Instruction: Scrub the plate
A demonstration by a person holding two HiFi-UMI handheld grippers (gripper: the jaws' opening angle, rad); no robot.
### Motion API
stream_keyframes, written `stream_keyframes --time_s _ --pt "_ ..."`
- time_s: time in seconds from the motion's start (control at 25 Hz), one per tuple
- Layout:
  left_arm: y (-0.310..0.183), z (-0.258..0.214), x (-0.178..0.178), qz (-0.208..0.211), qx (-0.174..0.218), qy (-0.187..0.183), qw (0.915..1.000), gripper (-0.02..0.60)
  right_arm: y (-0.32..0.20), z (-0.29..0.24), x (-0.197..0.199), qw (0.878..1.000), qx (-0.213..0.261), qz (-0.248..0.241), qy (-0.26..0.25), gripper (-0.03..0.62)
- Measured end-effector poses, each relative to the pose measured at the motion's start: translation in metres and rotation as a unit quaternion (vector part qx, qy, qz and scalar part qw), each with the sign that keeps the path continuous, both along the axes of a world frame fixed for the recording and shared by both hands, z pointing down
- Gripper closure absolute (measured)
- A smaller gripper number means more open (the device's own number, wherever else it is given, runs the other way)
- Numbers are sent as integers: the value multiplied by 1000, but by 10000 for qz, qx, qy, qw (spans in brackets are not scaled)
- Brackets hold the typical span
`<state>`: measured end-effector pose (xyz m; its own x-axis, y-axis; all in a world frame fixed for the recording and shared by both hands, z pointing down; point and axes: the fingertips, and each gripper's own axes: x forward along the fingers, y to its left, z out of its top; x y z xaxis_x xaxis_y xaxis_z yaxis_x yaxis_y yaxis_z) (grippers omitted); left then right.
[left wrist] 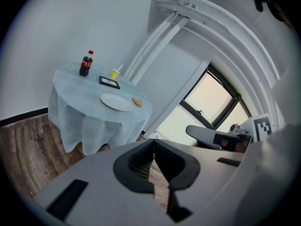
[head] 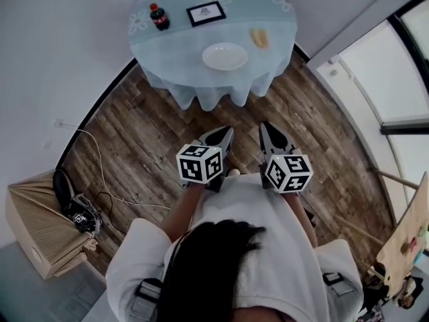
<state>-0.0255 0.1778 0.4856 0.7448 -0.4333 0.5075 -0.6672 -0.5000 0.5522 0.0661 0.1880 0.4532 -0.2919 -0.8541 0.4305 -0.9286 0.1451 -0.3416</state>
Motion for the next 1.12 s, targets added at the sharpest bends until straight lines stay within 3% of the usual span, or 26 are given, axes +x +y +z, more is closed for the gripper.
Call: stream_keyframes --time_s 0.48,1.12 --pt "-67 -8 -14 202 136 13 9997 572 -63 -3 -19 10000 3 44 62 556" --pt "-134 -12 -42 580 193 160 9980 572 -120 -11 -40 9976 181 650 -144 556"
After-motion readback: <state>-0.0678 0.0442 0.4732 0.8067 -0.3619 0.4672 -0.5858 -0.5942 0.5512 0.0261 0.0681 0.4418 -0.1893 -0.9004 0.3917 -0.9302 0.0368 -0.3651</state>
